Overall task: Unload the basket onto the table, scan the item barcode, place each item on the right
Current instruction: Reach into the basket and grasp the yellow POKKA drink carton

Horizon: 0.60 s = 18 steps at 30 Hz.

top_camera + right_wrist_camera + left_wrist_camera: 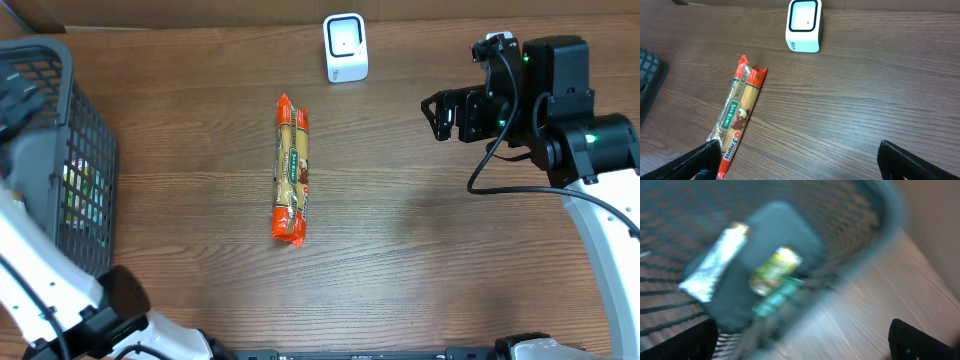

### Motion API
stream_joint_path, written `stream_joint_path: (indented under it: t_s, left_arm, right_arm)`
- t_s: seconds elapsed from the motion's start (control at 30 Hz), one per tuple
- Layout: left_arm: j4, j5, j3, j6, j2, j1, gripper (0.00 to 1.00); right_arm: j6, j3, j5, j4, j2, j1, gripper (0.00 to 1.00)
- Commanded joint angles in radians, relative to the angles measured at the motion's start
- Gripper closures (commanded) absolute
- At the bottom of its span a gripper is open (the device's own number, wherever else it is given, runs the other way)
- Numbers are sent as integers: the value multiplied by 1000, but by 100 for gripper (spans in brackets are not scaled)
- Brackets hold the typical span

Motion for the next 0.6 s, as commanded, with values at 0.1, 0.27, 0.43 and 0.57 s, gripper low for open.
stream_joint_path:
  t_s: [0.1, 0.27, 0.43, 0.57]
  left_arm:
    - [120, 40, -211, 93, 10, 244, 0]
    - [386, 90, -568, 206, 10, 271, 1]
    - [639, 141, -831, 375, 11, 232, 0]
    - [840, 167, -1002, 439, 12, 218, 0]
  right_arm:
    - [-4, 27, -5, 2, 0, -2, 0]
    - [-4, 27, -5, 6, 0, -2, 0]
    - [-4, 27, -5, 6, 0, -2, 0]
    - [-5, 27, -5, 6, 0, -2, 0]
